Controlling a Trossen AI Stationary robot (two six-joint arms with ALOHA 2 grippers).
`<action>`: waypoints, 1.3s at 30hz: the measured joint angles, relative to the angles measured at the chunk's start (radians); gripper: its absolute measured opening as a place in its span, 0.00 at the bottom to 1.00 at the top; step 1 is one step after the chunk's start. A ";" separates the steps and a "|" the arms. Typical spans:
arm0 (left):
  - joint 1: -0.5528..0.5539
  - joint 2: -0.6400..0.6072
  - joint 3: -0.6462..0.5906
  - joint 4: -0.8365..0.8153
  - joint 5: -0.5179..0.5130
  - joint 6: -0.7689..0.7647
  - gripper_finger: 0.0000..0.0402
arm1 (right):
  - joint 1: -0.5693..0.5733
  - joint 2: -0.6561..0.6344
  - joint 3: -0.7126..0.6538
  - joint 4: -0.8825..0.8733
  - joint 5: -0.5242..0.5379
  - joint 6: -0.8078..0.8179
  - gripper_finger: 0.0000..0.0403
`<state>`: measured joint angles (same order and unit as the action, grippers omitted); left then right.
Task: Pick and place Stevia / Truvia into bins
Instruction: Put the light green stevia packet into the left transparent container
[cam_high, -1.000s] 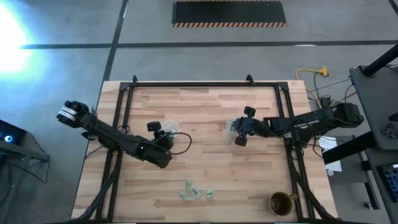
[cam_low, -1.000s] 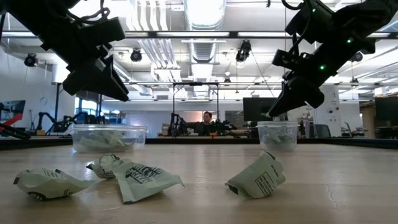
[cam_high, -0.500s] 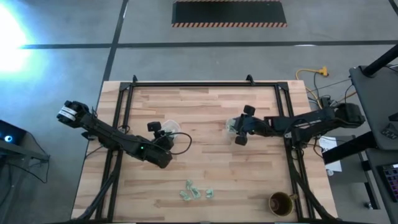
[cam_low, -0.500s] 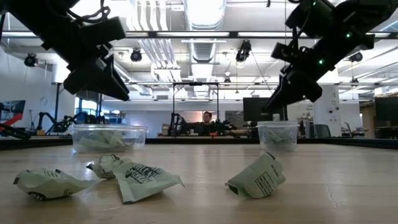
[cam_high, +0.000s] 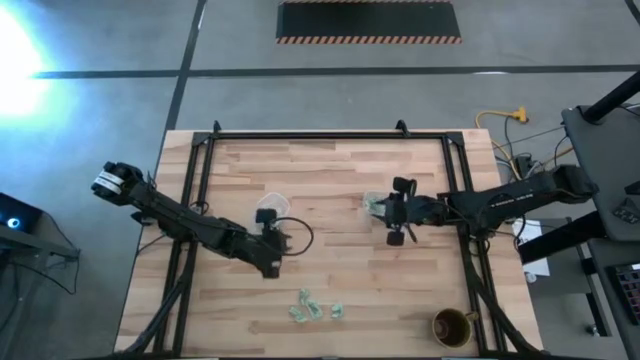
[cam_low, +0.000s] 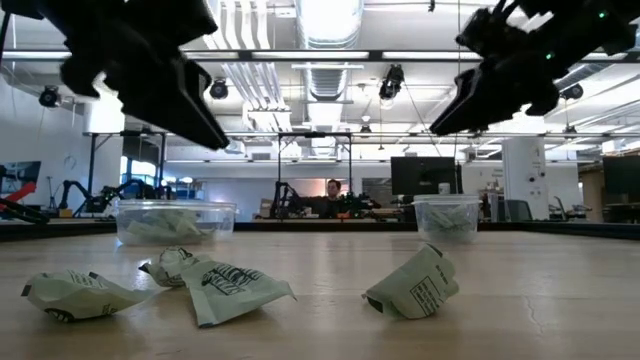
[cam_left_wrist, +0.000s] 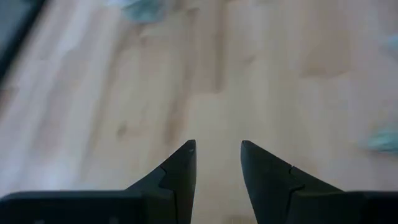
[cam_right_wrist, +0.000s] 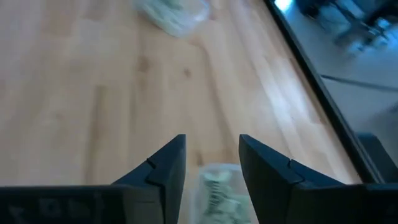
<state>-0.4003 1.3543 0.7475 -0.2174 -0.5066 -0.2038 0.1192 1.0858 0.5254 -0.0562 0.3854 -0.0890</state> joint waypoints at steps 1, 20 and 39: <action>-0.001 0.000 0.000 0.026 0.032 0.006 0.27 | 0.011 -0.005 0.000 0.000 -0.016 -0.001 0.34; -0.273 0.023 -0.005 0.233 0.147 0.003 0.27 | 0.100 0.017 -0.002 0.010 -0.054 0.018 0.32; -0.327 0.395 -0.006 0.550 0.162 0.001 0.27 | 0.103 0.017 -0.004 0.014 -0.081 0.038 0.30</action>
<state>-0.7273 1.7492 0.7418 0.3324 -0.3447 -0.2024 0.2226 1.1027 0.5216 -0.0419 0.3046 -0.0515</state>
